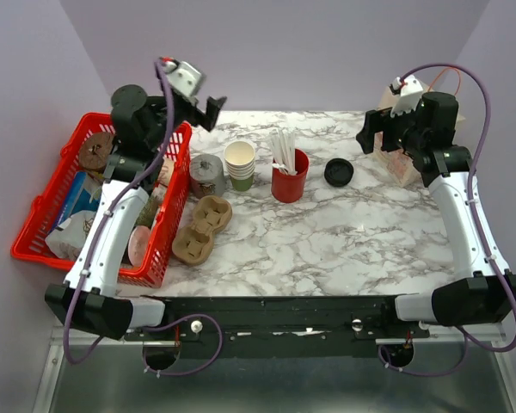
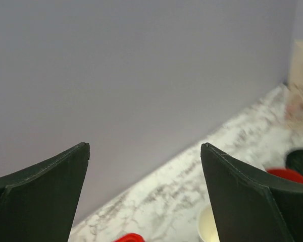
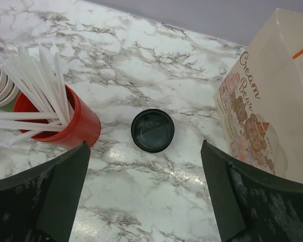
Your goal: Pack the takeout coffee
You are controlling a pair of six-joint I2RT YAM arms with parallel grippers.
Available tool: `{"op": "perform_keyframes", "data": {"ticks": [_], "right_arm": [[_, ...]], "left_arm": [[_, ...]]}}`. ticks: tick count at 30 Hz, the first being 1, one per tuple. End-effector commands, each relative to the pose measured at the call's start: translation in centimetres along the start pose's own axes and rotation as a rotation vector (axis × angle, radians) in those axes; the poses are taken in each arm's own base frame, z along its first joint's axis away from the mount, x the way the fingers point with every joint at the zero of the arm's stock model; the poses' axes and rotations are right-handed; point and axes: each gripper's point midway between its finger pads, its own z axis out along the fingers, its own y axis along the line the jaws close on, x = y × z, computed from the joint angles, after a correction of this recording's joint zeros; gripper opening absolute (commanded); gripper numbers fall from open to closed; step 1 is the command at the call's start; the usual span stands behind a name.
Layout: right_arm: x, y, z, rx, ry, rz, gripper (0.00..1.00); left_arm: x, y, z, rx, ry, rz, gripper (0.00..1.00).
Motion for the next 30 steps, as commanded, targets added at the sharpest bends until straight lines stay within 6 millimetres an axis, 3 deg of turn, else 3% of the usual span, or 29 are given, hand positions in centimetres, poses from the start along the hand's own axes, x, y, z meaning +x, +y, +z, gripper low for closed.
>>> {"op": "perform_keyframes", "data": {"ticks": [1, 3, 4, 7, 9, 11, 12, 14, 15, 16, 17, 18, 25, 30], "right_arm": [[-0.9, 0.0, 0.1, -0.019, -0.018, -0.039, 1.00], [-0.6, -0.1, 0.2, -0.023, -0.012, -0.052, 1.00], [-0.3, -0.1, 0.3, -0.024, -0.003, -0.075, 1.00], [0.8, 0.5, 0.1, -0.068, 0.014, -0.143, 1.00], [1.3, 1.8, -0.6, -0.146, 0.007, -0.189, 1.00], [2.7, 2.9, -0.9, -0.208, 0.022, -0.223, 1.00], [3.0, 3.1, -1.0, -0.220, 0.024, -0.227, 1.00], [3.6, 3.4, -1.4, -0.228, 0.043, -0.219, 1.00], [3.9, 3.2, -1.4, -0.219, 0.052, -0.212, 1.00], [4.1, 3.2, -1.5, -0.208, 0.061, -0.191, 1.00], [4.8, 2.9, -1.4, -0.192, 0.081, -0.180, 1.00], [5.0, 2.9, -1.5, -0.191, 0.085, -0.175, 1.00], [7.2, 4.0, -2.4, -0.234, 0.108, -0.178, 1.00], [8.3, 4.2, -2.8, -0.235, 0.123, -0.182, 1.00]], "left_arm": [[3.1, -9.7, -0.8, 0.454, 0.128, 0.085, 0.96], [5.5, -11.7, -1.3, 0.539, 0.233, 0.051, 0.95], [5.3, -12.1, -1.2, 0.564, 0.239, 0.049, 0.94], [7.8, -12.8, -1.0, 0.586, 0.323, -0.008, 0.92], [10.1, -12.6, -0.2, 0.558, 0.386, -0.032, 0.89], [10.9, -12.4, 0.8, 0.540, 0.404, -0.054, 0.86], [12.5, -12.5, 1.6, 0.535, 0.439, -0.071, 0.86], [12.7, -12.3, 2.5, 0.526, 0.469, -0.093, 0.82], [15.1, -13.2, 3.3, 0.551, 0.535, -0.110, 0.79], [15.7, -13.5, 3.7, 0.559, 0.570, -0.116, 0.76], [14.7, -13.3, 4.1, 0.558, 0.591, -0.118, 0.70], [17.1, -14.2, 4.8, 0.571, 0.656, -0.152, 0.68], [20.4, -14.7, 6.5, 0.506, 0.754, -0.149, 0.64], [20.4, -13.1, 5.8, 0.368, 0.826, -0.155, 0.61]]}}
